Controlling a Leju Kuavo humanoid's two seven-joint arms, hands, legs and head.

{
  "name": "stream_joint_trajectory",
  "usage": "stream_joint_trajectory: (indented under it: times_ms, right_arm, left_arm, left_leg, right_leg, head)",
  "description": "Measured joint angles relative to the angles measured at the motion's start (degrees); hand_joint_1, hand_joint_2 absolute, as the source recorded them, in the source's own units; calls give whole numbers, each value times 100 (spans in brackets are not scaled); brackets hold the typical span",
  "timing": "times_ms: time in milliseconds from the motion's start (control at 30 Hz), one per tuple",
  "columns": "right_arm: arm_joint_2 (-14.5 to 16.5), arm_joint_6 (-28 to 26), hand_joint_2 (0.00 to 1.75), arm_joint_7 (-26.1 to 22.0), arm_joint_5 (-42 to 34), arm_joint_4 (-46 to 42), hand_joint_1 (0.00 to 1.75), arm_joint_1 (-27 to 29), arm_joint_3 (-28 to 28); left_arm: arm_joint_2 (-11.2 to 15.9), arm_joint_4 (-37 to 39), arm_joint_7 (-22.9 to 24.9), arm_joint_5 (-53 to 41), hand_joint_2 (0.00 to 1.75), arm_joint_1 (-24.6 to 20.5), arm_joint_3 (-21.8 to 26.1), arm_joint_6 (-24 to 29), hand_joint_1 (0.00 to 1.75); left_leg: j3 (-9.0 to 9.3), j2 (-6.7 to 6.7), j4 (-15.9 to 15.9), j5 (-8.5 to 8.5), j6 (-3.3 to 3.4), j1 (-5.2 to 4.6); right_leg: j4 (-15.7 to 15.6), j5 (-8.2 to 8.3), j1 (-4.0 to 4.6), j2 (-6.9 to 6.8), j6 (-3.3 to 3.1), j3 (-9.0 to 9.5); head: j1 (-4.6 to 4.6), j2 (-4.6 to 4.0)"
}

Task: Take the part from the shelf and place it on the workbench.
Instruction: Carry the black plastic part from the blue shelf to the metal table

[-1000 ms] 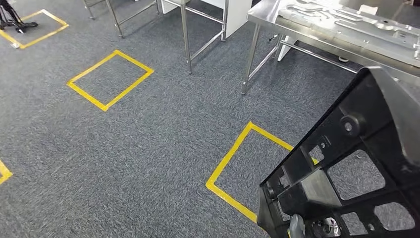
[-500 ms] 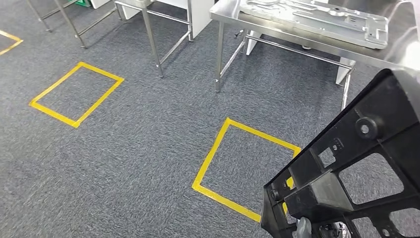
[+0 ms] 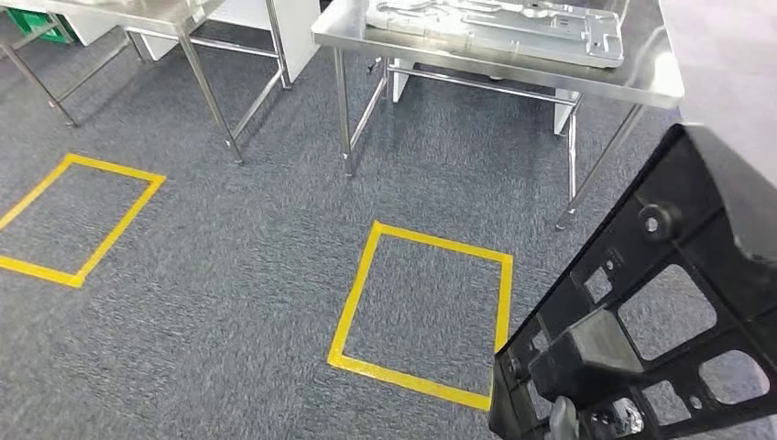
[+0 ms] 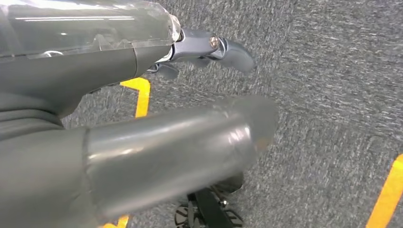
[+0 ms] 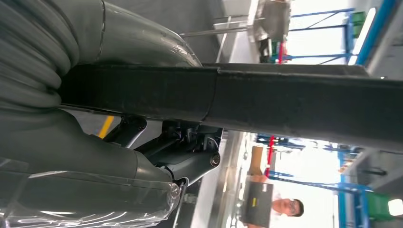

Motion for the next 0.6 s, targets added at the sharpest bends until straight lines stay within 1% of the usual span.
stream_joint_trajectory:
  times_ms: [33,67,100,133,167,200,233,267,300,333,367,400,433,467,500,567,600]
  right_arm:
    - [0,-19,175,20,15,-10,175,16,-1]
    - [0,-28,175,30,28,-24,175,26,-2]
    - [0,-33,175,33,43,-37,175,26,-2]
    - [0,-34,175,34,65,-48,175,23,-2]
    - [0,-34,175,33,94,-58,175,17,-1]
    - [0,-33,175,33,123,-61,175,14,-1]
    - [0,-32,175,33,145,-61,175,15,0]
    - [0,-32,175,33,160,-61,175,17,0]
    - [0,-32,175,32,167,-61,175,18,0]
    - [0,-32,175,32,171,-62,175,18,1]
    - [0,-32,175,32,174,-64,175,15,1]
    - [0,-31,175,31,179,-70,175,13,3]
    - [0,-28,175,30,186,-79,175,11,6]
    - [0,-26,175,29,196,-91,175,8,9]
    - [0,-23,175,27,208,-102,175,9,11]
    - [0,-20,175,27,233,-117,175,13,15]
    - [1,-19,175,26,243,-121,175,10,18]
  left_arm:
    - [-5,0,-7,0,0,-7,0,-7,0]
    - [-9,1,-11,-1,0,-7,0,-13,0]
    - [-14,1,-14,-1,0,-3,0,-16,0]
    - [-17,1,-14,-1,0,10,0,-17,0]
    - [-16,2,-14,-1,0,26,0,-17,0]
    - [-15,2,-13,-1,0,41,0,-17,0]
    - [-15,2,-11,-1,0,52,0,-17,0]
    - [-14,2,-10,-1,0,56,0,-17,0]
    - [-14,2,-10,-1,0,57,0,-17,0]
    - [-16,2,-10,-1,0,56,0,-19,0]
    - [-25,1,-10,-1,0,53,0,-20,0]
    - [-32,1,-8,-1,0,50,0,-22,0]
    - [-40,1,-5,-1,0,49,0,-23,0]
    - [-46,1,-2,-1,0,48,0,-24,0]
    - [-45,1,2,-1,0,45,0,-24,0]
    - [-45,0,8,-1,0,36,-1,-25,0]
    - [-44,0,12,-1,0,30,-1,-25,0]
  left_leg:
    - [13,15,-15,3,36,2]
    - [30,30,-30,9,72,9]
    - [50,51,-42,13,103,17]
    - [61,72,-46,7,126,12]
    - [72,94,-46,-7,143,7]
    - [85,116,-45,-26,151,1]
    - [106,134,-45,-48,153,-3]
    - [138,146,-45,-76,149,-7]
    - [186,155,-47,-108,145,-12]
    - [237,162,-52,-144,138,-17]
    - [285,170,-61,-182,125,-23]
    - [321,176,-72,-214,104,-27]
    - [342,185,-88,-239,78,-24]
    - [362,195,-114,-257,46,-20]
    - [391,204,-153,-269,14,-17]
    - [477,213,-173,-308,-42,-20]
    - [448,207,-44,-371,-64,-23]
  right_leg:
    - [22,-19,-3,-41,26,-4]
    - [108,-72,-3,-140,54,-36]
    - [299,-174,-5,-265,81,-126]
    - [599,-316,-9,-402,107,-282]
    - [966,-472,-16,-496,131,-492]
    - [1308,-580,-28,-534,148,-700]
    - [1520,-595,-35,-549,154,-849]
    - [1535,-497,-38,-555,147,-900]
    - [1326,-295,-33,-557,123,-833]
    - [964,-44,-17,-562,79,-682]
    - [608,129,8,-579,25,-518]
    - [305,231,38,-596,-28,-375]
    - [140,246,66,-610,-71,-293]
    - [92,196,86,-615,-101,-262]
    - [48,178,97,-604,-122,-238]
    - [-79,166,47,-581,-153,-114]
    - [-161,158,22,-579,-173,-21]
  head:
    - [5,0]
    - [21,1]
    - [39,0]
    - [59,0]
    - [78,0]
    - [81,0]
    - [81,0]
    - [82,0]
    - [83,0]
    - [83,1]
    - [79,1]
    - [75,1]
    - [69,1]
    - [65,1]
    - [66,1]
    - [62,0]
    - [54,0]
